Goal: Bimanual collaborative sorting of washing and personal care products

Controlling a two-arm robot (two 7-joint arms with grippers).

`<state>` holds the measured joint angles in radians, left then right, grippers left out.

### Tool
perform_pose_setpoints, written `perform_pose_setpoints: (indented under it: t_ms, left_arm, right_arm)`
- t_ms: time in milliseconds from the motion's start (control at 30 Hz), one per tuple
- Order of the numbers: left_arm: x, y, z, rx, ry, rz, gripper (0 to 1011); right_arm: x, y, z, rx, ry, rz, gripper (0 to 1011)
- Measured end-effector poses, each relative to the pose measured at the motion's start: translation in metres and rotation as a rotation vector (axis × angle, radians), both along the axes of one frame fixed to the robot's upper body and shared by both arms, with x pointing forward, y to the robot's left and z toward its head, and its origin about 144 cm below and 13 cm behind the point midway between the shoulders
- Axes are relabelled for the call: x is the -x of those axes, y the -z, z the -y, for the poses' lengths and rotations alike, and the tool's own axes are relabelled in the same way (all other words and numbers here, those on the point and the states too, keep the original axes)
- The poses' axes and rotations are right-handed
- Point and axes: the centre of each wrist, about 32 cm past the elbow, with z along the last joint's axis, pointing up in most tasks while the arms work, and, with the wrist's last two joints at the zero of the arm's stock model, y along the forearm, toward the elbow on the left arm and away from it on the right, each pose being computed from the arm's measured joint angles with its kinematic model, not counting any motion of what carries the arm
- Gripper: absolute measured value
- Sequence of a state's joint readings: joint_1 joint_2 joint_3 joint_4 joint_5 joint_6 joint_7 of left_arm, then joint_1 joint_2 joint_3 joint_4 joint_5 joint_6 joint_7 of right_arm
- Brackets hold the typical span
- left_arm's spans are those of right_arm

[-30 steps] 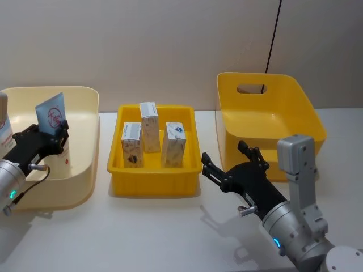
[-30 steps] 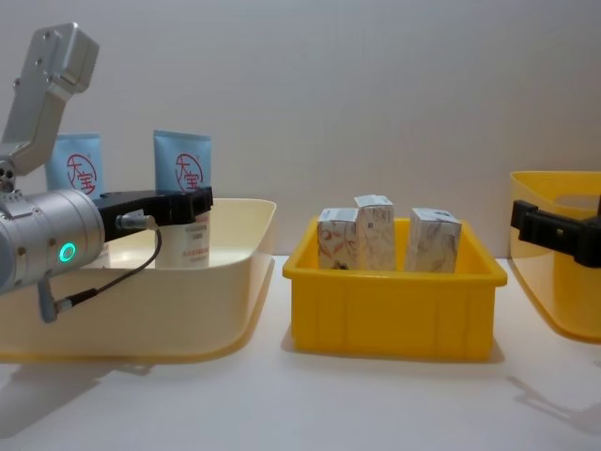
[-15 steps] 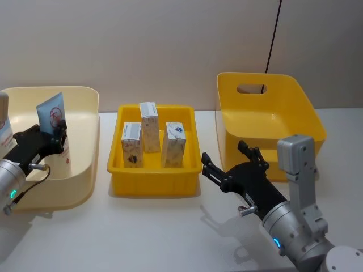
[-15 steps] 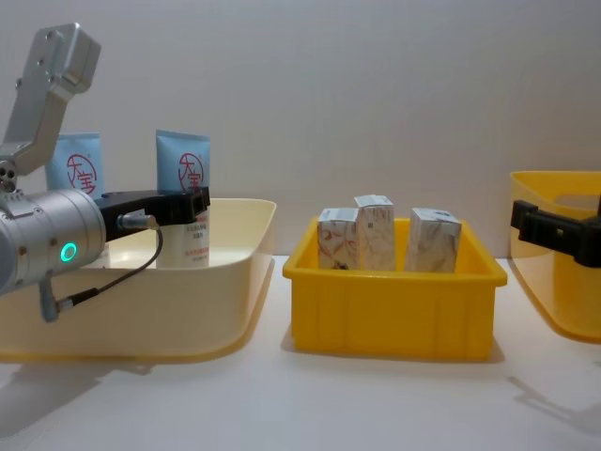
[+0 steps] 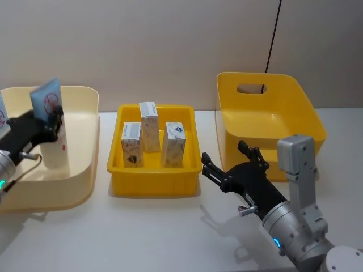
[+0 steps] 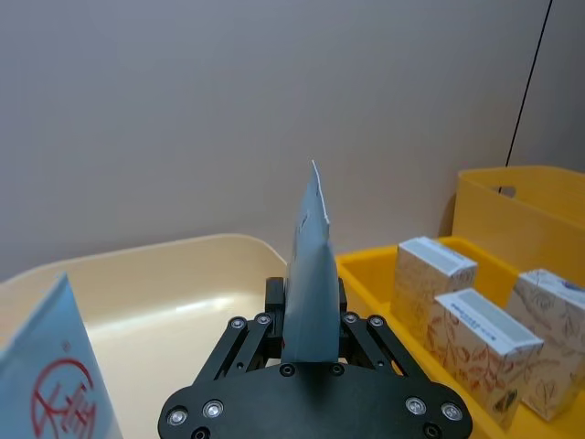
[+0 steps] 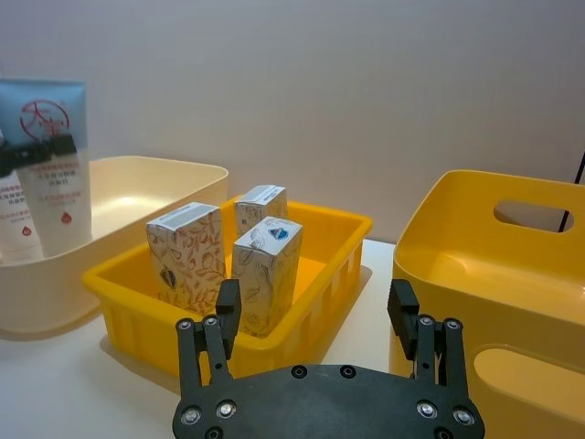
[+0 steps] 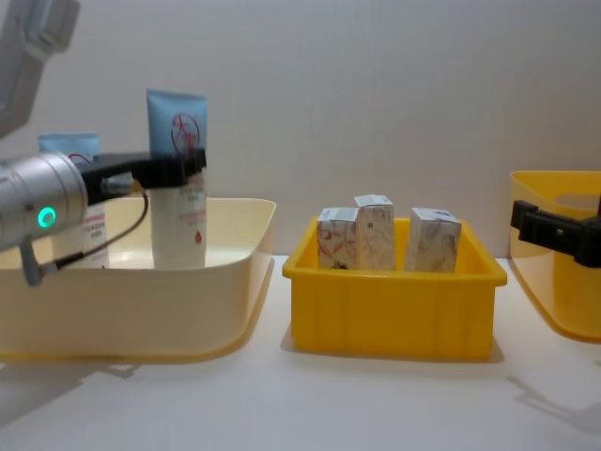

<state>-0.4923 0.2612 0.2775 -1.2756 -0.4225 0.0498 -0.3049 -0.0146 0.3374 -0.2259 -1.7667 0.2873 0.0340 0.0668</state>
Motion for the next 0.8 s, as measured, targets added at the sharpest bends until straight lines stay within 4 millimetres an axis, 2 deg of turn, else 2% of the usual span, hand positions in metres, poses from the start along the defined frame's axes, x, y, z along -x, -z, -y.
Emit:
perform_pose_setpoints:
  t_ms: [400,800]
  left_arm:
    - [0.001,-0.031,-0.011,0.030,0.006,0.109,257]
    - [0.003,-0.045,-0.010,0.073,0.106,0.148,256]
  right_arm:
    - [0.000,0.000,0.000,0.000,0.000,0.000,1001]
    - [0.000,0.000,0.000,0.000,0.000,0.000,1001]
